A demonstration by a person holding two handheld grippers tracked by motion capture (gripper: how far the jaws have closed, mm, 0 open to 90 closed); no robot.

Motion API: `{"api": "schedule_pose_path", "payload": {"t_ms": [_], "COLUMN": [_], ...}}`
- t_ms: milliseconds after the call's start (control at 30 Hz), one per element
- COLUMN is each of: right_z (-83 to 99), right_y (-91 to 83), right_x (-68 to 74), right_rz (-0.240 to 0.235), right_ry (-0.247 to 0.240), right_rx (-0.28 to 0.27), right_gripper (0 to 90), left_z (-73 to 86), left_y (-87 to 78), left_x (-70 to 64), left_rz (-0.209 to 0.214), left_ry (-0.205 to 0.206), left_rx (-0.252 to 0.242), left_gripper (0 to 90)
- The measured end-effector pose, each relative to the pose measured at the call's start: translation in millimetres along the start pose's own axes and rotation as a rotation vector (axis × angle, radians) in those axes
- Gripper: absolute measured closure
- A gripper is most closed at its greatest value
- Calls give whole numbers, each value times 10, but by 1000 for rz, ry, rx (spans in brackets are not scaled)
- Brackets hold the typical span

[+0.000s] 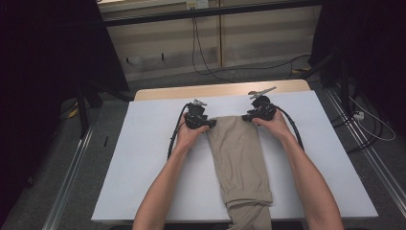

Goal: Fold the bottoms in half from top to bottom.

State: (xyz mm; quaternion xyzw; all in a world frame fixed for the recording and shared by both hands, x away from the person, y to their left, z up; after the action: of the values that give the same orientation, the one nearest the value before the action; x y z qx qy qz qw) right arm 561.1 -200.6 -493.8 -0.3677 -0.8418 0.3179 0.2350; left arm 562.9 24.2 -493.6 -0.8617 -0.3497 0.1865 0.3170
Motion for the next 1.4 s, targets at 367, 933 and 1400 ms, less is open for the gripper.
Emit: {"api": "schedule_pose_path", "payload": {"t_ms": [367, 933, 1400], "right_z": [-43, -928, -1545], "right_y": [-67, -734, -1038], "right_x": [144, 367, 70], "right_rz": [-35, -28, 111], "right_ry": [44, 97, 140], "right_rx": [22, -310, -379], "right_gripper": [869, 872, 817], "left_z": [64, -798, -1521], "left_y": [-131, -973, -866], "left_x": [-58, 306, 423], "left_rz": [60, -71, -138], "left_ry": [-147, -151, -151], "left_rx": [-26, -256, -304], "left_gripper": [844, 851, 825]}}
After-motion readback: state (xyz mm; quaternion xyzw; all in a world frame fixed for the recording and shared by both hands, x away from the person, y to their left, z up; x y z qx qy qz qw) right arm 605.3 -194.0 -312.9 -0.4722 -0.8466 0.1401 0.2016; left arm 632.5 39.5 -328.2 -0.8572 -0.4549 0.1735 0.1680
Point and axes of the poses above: each handheld gripper's, and its own axes: y roughly forward along the jaws, z roughly out of its underside, x roughly to its left, the point moved 5 cm from there along y, roughly forward along the jaws, and after that the axes turned 4 degrees about -z, right-handed, at the moved point
